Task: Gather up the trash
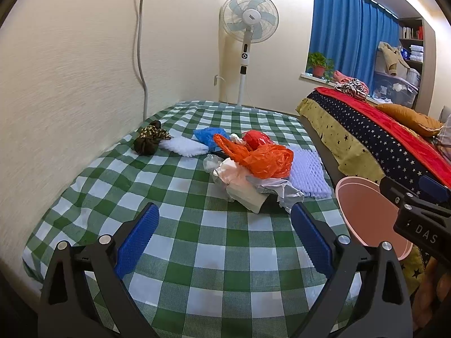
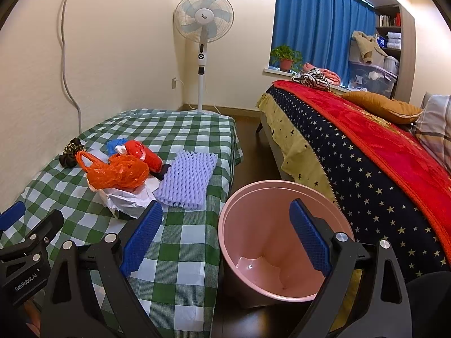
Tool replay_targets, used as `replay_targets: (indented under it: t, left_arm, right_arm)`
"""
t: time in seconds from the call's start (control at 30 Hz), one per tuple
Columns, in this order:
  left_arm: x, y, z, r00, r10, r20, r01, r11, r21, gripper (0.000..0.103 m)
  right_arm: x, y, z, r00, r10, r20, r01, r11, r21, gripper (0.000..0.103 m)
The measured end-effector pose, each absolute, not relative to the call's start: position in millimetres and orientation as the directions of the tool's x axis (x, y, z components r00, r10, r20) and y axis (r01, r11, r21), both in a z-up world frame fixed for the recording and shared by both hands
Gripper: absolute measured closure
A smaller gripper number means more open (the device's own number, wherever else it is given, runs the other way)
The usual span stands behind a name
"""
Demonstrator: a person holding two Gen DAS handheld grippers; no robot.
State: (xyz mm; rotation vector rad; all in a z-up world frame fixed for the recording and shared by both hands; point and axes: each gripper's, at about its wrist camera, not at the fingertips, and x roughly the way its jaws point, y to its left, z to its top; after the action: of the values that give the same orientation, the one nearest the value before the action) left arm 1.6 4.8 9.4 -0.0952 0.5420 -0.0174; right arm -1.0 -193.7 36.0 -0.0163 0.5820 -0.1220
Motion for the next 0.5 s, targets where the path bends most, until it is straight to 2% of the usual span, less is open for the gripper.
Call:
replay_targets:
  t: [0.5]
  left_arm:
    - [2.5,7.3,10.0,0.856,-0.042,-0.516,-0.011,0.995,-0.100,0.012]
  right_arm:
    - [-0.9,-193.7,36.5,0.829,-0.119,-0.546,0.109,0.993,-0.050,0.013]
